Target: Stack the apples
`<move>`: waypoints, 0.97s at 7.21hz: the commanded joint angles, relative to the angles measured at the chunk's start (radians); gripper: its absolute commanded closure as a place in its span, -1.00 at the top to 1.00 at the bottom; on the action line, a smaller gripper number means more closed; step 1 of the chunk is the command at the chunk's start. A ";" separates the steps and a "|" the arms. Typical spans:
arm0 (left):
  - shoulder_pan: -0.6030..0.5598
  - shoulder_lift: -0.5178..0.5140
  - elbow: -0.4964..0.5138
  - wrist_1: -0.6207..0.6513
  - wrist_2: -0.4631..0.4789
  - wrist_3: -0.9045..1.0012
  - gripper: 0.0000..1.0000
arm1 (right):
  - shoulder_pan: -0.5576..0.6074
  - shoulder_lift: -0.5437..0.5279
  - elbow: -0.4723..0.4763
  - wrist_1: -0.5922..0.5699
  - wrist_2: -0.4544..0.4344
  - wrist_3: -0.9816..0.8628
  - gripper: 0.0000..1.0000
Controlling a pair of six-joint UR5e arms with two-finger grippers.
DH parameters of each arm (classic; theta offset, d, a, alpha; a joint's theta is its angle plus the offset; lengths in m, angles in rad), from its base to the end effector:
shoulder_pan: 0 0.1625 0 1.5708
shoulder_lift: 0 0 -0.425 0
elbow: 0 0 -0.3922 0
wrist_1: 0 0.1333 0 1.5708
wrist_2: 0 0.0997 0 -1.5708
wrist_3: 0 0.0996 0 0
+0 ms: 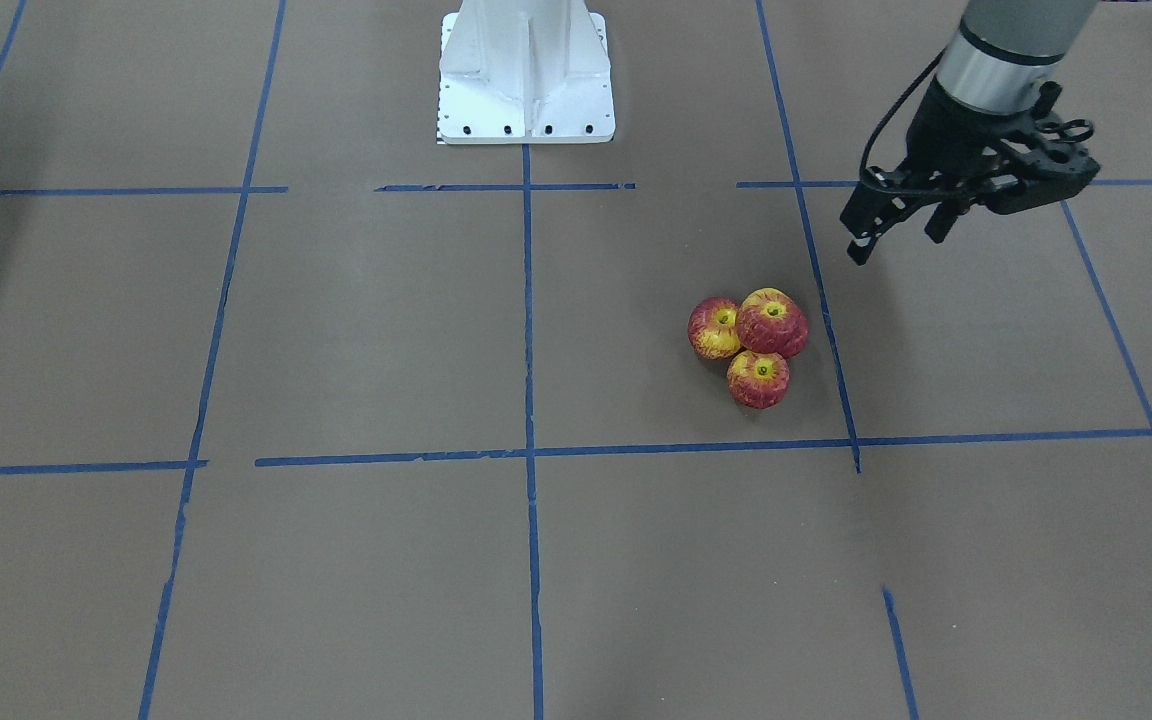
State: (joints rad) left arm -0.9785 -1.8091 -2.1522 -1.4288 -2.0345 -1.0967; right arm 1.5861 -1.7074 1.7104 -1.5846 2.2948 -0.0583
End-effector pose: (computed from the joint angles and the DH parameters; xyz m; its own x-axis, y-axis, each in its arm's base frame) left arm 0.2063 -0.4656 0.2957 0.6542 -0.2408 -0.7169 0.3224 0.9463 -0.0237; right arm 0.0739 -0.4321 0.6581 0.7486 -0.0397 0.6619 0.0284 0.9992 0.0278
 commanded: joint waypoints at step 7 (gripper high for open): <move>-0.671 0.293 0.410 0.002 -0.285 1.276 1.00 | 0.000 0.000 0.000 0.000 0.000 0.000 1.00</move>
State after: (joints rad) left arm -1.6294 -1.5397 -1.7589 -1.4260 -2.3033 0.1507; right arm 1.5861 -1.7073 1.7104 -1.5846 2.2949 -0.0583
